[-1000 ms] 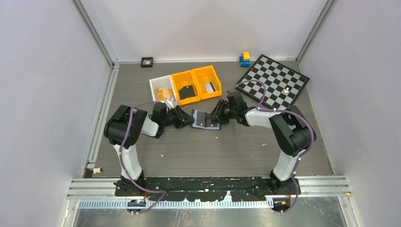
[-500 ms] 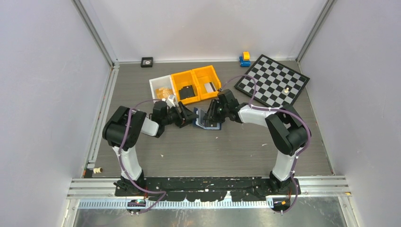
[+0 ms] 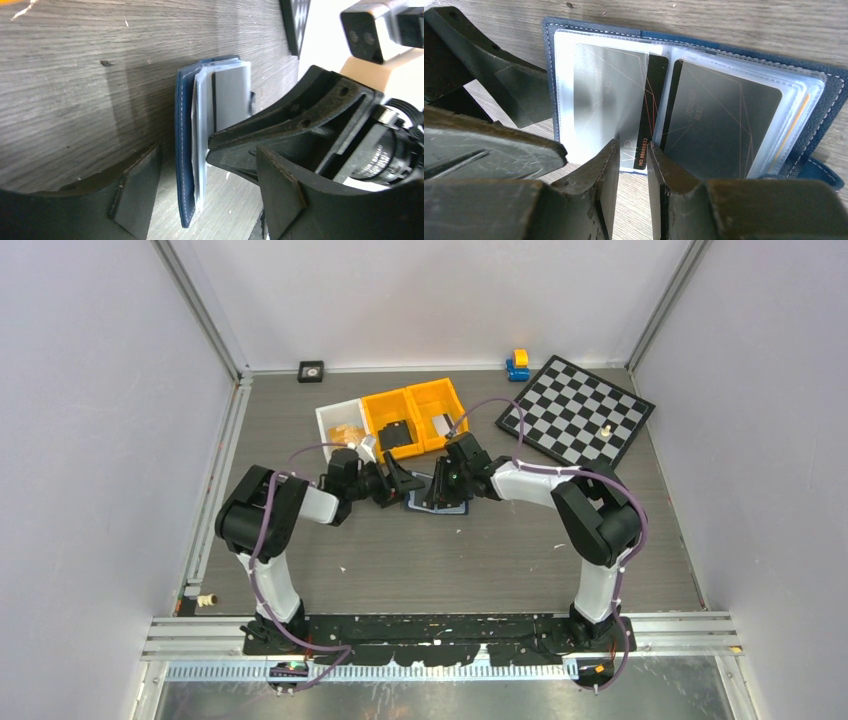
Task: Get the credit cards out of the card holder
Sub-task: Remove the credit card from the card holder, then place the credit card in the storage box, then remove the credit card from the card holder.
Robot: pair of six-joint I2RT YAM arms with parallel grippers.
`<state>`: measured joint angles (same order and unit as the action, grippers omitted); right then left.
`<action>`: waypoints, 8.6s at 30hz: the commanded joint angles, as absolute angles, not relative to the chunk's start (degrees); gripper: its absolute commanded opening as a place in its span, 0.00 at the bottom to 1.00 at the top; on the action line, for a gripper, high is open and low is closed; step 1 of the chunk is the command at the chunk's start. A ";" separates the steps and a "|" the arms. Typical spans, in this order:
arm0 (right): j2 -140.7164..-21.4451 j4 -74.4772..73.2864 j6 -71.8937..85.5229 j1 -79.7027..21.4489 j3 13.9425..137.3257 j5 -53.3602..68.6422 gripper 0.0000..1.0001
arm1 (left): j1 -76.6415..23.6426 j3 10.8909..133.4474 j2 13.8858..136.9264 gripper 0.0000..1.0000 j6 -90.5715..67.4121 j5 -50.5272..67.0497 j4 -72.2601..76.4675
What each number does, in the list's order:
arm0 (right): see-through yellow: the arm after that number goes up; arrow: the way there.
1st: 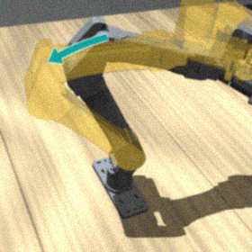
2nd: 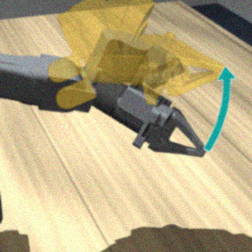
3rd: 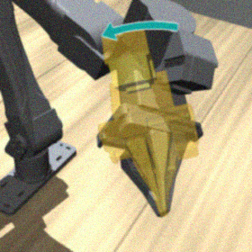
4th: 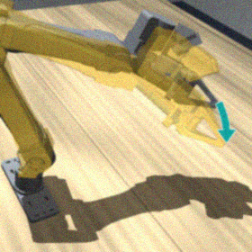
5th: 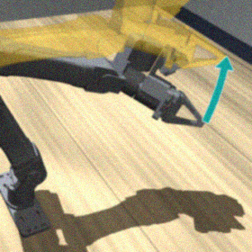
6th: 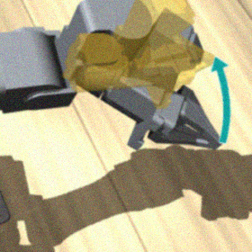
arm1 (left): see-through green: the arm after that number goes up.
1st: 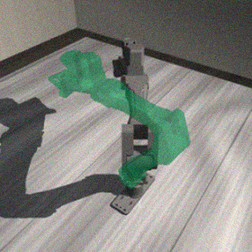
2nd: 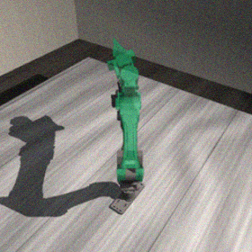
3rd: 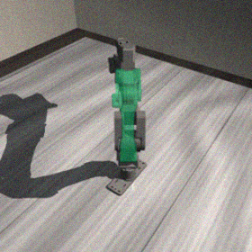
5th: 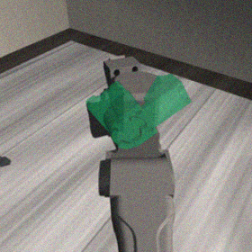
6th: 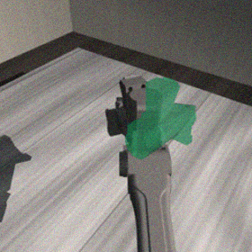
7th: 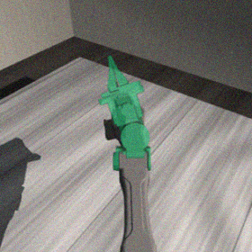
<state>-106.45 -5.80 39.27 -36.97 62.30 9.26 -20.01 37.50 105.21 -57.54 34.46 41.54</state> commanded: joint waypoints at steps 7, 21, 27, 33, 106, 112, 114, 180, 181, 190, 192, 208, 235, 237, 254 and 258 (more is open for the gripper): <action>-106.97 -8.71 38.14 -37.44 63.58 7.63 0.31 | -20.66 42.77 107.34 0.47 -52.56 33.09 32.85; -98.61 8.14 46.13 -33.34 52.42 14.80 0.43 | -19.42 42.04 107.19 0.00 -58.01 38.07 38.93; -93.66 14.84 48.80 -31.22 47.85 18.61 0.46 | -18.61 38.74 105.89 0.00 -65.98 41.91 49.72; -95.84 20.26 52.17 -29.35 46.32 22.39 0.45 | -17.85 36.33 108.04 0.00 -73.85 43.70 61.86; -86.15 23.01 52.57 -22.17 40.08 19.68 0.01 | -11.79 32.36 87.87 0.00 -64.84 40.45 41.88; -83.95 20.14 49.54 -22.24 40.83 18.00 0.01 | -12.34 36.04 77.14 0.00 -51.18 31.61 19.02; -84.13 20.04 49.04 -22.31 41.08 18.31 0.01 | -13.02 37.07 75.64 0.00 -47.81 29.16 14.71; -138.86 -14.93 35.54 -31.41 121.34 24.66 0.02 | -21.62 45.32 92.01 0.00 -40.95 24.55 6.21; -139.10 -15.92 35.47 -31.50 122.16 24.44 0.02 | -21.62 45.35 92.00 0.00 -40.96 24.60 6.28; -131.94 -20.90 32.95 -32.03 119.54 19.37 0.43 | -21.62 45.00 91.47 0.00 -40.99 24.34 6.51; -127.67 -21.62 32.17 -32.22 116.40 17.89 0.44 | -21.62 44.84 91.73 0.00 -41.29 24.89 7.28; -87.50 -7.99 30.77 -37.63 62.49 -2.11 0.84 | -21.61 42.91 90.88 0.00 -41.64 26.32 11.34; -86.29 -2.82 39.14 -38.14 50.71 -24.37 1.00 | -21.62 39.90 94.60 0.00 -50.36 32.89 24.96; -86.75 -7.21 38.93 -38.12 52.82 -23.29 1.00 | -21.60 39.90 94.49 0.00 -50.24 32.72 24.67; -92.21 -6.89 37.25 -38.11 54.44 -10.72 0.78 | -21.62 40.91 94.14 0.00 -47.27 27.31 18.45; -96.31 -8.24 37.19 -38.08 56.77 -9.30 0.71 | -21.62 41.12 94.67 0.00 -47.20 26.96 18.22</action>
<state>-93.21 -7.25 37.41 -38.09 52.90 -10.70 -21.63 39.92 94.72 -48.73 28.40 18.22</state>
